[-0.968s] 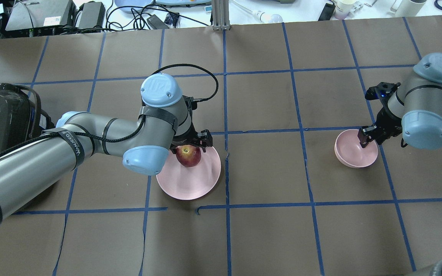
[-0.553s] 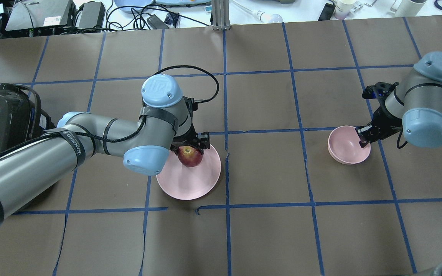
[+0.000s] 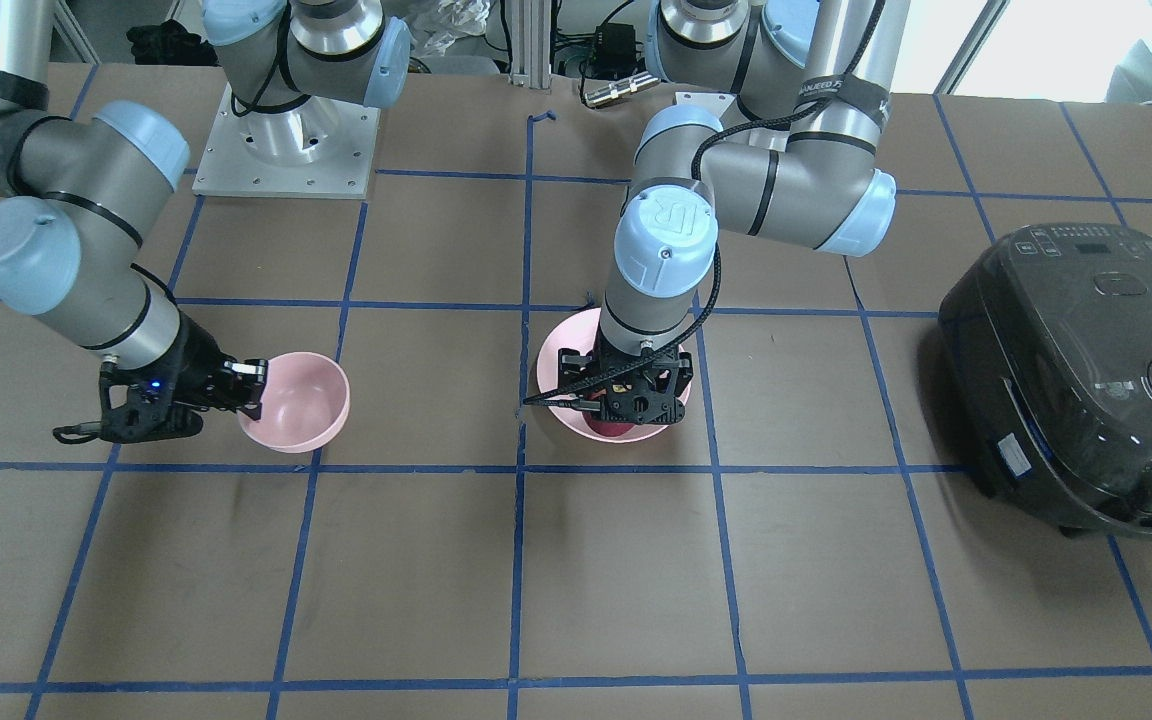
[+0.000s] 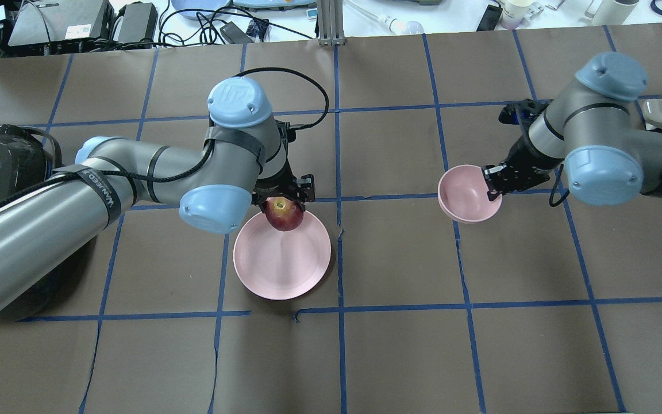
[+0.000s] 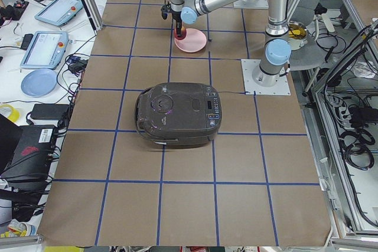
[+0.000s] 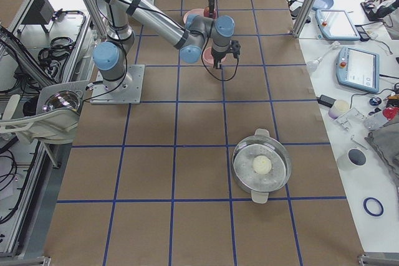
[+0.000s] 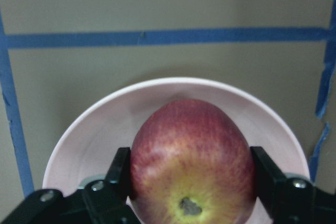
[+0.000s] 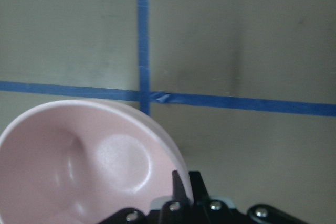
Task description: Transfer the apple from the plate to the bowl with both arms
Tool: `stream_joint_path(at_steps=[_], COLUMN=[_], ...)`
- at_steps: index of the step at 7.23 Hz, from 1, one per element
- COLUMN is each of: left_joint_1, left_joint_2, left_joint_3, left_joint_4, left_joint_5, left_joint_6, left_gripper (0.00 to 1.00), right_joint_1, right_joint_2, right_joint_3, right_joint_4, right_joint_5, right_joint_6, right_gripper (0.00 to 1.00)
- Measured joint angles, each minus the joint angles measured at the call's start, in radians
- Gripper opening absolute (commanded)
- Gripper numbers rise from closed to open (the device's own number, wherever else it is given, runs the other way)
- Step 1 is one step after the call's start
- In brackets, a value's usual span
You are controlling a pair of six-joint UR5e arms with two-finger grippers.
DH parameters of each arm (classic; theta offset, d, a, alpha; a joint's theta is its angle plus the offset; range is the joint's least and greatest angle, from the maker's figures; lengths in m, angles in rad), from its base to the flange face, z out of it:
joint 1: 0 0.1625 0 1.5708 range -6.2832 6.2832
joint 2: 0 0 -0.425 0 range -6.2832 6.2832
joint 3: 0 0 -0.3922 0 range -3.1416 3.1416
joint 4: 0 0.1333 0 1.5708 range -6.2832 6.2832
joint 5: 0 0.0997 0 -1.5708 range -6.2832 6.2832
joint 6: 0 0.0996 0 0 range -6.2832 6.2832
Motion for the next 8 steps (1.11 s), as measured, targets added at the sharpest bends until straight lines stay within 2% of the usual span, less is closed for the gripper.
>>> stream_joint_path(at_steps=[2,5,6,7,8], left_joint_1=[0.0,0.0,0.0,0.0,-0.002], left_joint_2=[-0.003,-0.007,-0.008,-0.009,-0.01], left_joint_3=[0.126,0.164,0.163,0.163,0.163], left_joint_4=[-0.131,-0.17,-0.17,-0.169,-0.165], left_joint_5=[0.001,-0.004,-0.007,-0.01,-0.012], left_joint_6=[-0.022,-0.077,-0.082,-0.089,-0.112], left_gripper=[0.0,0.0,0.0,0.0,0.0], right_joint_1=[0.121,0.175,0.177,0.178,0.177], right_joint_2=[0.014,0.033,0.037,0.039,0.036], right_joint_3=[-0.004,0.031,0.036,0.037,0.035], right_joint_4=[-0.01,-0.014,-0.014,-0.014,-0.015], right_joint_5=[0.025,0.029,0.029,0.03,0.031], right_joint_6=[0.115,0.14,0.141,0.142,0.155], right_gripper=[0.0,0.03,0.34,0.89,1.0])
